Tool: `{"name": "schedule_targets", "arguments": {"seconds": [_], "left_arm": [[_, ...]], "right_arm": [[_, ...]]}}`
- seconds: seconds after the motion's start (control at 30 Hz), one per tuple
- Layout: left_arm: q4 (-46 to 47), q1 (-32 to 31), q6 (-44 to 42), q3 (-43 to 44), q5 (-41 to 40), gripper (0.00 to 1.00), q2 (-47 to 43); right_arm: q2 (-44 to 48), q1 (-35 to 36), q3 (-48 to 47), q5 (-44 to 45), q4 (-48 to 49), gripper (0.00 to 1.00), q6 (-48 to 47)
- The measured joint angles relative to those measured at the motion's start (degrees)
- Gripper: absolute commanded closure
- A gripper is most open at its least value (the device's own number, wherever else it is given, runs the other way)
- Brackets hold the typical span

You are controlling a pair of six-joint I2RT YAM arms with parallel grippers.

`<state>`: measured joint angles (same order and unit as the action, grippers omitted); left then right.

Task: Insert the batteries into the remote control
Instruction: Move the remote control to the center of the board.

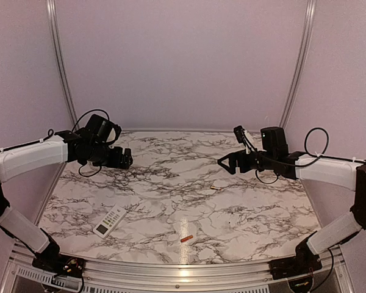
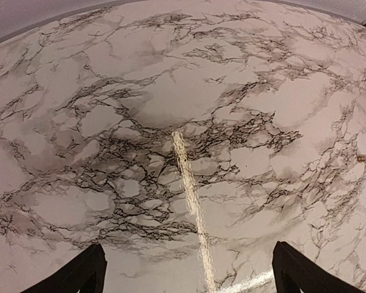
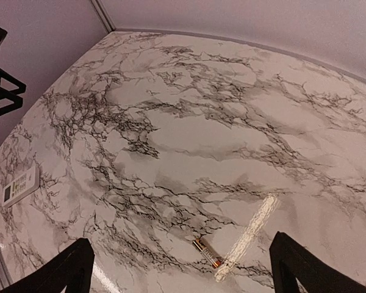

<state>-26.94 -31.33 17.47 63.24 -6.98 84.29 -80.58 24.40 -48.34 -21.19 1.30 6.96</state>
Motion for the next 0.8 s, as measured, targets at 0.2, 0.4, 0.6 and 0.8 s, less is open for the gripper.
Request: {"name": "schedule_targets", "arguments": {"seconds": [0.2,0.4,0.6,0.8], "left_arm": [[-6.14,0.00,-0.42,-3.50,1.64,0.01,-0.57],[-14.51,-0.02,0.07,-7.63,2.69,0.01,-3.69],[-20.28,-0.48,0.33,-7.80,4.55,0.01,-3.85],[-24.59,-2.82,1.88,-9.84,7.21,0.01,-3.61]], "right_arm": [[-0.04,0.00,0.02,-2.21,0.13,0.01,0.02],[-0.76,0.00,0.02,-3.93,0.42,0.01,0.00],[-1.46,0.00,0.02,-4.74,0.48,0.01,-0.02],[-1.99,0.00,0.02,-5.38,0.68,0.01,0.00]]}}
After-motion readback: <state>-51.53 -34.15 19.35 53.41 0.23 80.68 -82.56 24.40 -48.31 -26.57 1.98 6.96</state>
